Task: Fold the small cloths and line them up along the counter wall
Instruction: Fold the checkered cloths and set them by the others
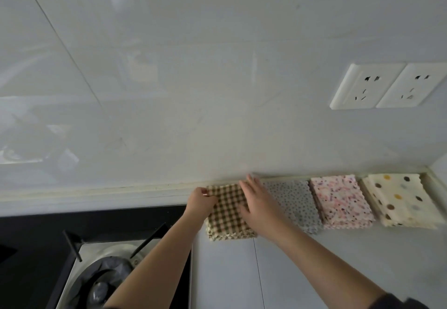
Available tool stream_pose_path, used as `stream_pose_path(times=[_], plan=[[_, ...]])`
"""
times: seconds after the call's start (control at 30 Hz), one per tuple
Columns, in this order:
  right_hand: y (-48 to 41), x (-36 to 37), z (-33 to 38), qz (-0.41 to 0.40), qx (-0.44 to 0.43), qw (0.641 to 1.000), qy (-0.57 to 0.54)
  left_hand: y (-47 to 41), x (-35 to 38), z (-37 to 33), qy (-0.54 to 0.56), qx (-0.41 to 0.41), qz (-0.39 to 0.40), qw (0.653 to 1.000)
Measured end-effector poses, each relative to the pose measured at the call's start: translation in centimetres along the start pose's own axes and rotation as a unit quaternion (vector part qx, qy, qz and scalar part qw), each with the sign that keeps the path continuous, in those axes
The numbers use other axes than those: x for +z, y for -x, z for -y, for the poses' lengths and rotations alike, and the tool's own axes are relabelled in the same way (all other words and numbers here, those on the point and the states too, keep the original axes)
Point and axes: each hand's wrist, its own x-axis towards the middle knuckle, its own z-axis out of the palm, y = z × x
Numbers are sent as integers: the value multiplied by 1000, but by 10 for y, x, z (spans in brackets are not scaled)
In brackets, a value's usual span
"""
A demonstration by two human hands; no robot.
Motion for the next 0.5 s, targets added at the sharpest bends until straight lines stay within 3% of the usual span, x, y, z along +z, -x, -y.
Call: stream_pose_path(times=[0.1, 0.27, 0.37, 0.43, 0.5], plan=[[0, 22, 6, -38, -13, 995, 93, -6, 3, 3, -28, 17, 4, 999], [-4, 60, 6, -23, -25, 990, 135, -16, 6, 2, -55, 24, 3, 998], [-7, 67, 5, -21, -20, 989, 144, 0, 6, 1, -105, 66, -77, 989], [-5, 67, 3, -16, -18, 988, 151, 22, 2, 6, -219, 175, -154, 947], [-4, 66, -1, -19, -16, 986, 164, 36, 1, 20, -363, 308, -141, 868]])
